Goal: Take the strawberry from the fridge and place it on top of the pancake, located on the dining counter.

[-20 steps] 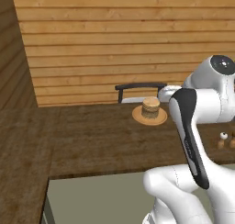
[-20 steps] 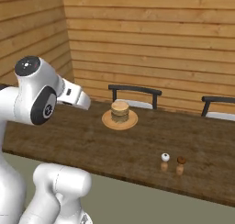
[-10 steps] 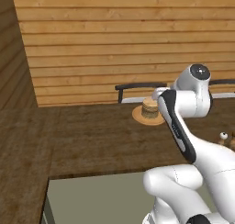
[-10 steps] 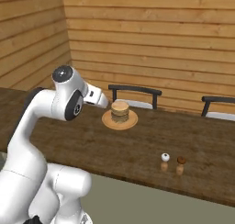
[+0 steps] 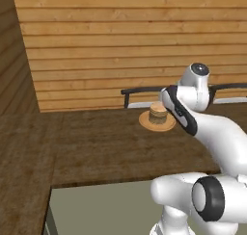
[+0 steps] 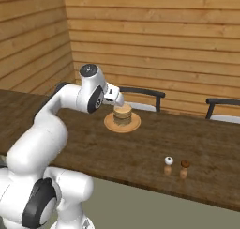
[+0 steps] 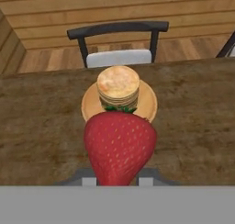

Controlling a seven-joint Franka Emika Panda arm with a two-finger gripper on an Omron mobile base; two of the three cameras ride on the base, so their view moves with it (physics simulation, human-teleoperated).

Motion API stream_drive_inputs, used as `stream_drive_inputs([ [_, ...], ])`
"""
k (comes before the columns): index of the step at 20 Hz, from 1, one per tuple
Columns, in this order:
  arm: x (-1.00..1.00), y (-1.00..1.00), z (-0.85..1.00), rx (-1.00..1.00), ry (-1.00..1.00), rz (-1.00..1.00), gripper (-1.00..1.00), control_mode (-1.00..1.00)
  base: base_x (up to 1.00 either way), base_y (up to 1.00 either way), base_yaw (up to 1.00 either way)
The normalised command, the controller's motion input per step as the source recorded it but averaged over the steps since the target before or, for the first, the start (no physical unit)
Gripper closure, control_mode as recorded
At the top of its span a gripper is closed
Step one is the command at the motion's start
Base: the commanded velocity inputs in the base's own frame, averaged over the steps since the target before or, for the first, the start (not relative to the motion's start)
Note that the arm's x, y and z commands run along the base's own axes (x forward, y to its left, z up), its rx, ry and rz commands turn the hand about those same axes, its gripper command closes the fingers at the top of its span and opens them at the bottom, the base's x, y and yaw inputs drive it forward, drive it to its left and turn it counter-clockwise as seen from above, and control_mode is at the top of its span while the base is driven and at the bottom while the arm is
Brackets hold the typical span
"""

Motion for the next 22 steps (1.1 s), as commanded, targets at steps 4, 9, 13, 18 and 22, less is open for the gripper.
stream_drive_inputs([
  [4,0.67,0.0,-0.5,0.0,0.0,0.0,1.0,-1.0,0.0,0.0,0.0],
  [9,0.62,-0.01,-0.38,0.0,0.01,0.0,1.0,-1.0,0.0,0.0,0.0],
  [13,0.32,-0.02,-0.36,0.0,0.07,0.0,1.0,-1.0,0.0,0.0,0.0],
  [18,0.64,-0.05,-0.36,0.0,0.05,0.0,1.0,-1.0,0.0,0.0,0.0],
  [22,0.52,-0.15,-0.27,0.0,0.04,0.0,1.0,-1.0,0.0,0.0,0.0],
])
